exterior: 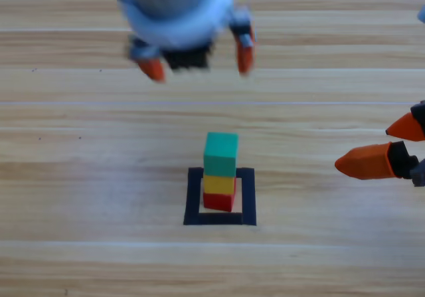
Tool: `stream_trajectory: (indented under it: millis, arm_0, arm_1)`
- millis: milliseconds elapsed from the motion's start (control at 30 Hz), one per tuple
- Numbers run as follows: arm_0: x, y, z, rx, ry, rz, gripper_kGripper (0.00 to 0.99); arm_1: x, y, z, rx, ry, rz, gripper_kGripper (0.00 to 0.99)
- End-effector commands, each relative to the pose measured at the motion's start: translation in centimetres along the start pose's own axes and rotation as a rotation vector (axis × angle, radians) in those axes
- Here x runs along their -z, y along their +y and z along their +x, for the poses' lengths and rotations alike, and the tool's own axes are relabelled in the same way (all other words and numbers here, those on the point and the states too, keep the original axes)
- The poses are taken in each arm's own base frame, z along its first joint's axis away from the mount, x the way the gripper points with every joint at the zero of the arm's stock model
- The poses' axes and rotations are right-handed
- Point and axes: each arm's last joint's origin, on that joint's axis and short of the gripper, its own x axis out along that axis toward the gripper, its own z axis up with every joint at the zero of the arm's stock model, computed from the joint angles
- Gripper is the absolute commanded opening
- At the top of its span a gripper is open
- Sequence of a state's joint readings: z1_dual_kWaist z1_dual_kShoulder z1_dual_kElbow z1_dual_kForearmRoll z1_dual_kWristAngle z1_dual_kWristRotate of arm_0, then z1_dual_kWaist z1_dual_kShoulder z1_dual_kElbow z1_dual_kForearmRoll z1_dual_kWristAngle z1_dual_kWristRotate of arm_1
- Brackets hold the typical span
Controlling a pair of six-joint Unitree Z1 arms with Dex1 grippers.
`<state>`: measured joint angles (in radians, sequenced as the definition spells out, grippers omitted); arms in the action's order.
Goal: Stack the blocks in the rectangular block: red at the bottom, yellow in the middle, green on top
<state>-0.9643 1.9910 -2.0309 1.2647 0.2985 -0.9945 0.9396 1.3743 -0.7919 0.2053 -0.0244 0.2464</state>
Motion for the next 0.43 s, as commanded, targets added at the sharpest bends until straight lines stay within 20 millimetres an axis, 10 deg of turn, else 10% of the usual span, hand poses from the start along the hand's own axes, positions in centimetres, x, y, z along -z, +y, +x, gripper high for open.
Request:
stream_trajectory:
  millis: [33,433]
  arm_0:
    - [5.4,3.8,-7.2,0.069,-0.111,0.026,0.99]
    - [13.8,12.1,-7.4,0.161,-0.298,0.127,0.99]
  arm_1:
    - [0.4,-0.8,0.1,0.036,-0.003,0.009,0.988]
    - [0.4,-0.8,0.9,0.046,0.02,0.007,0.988]
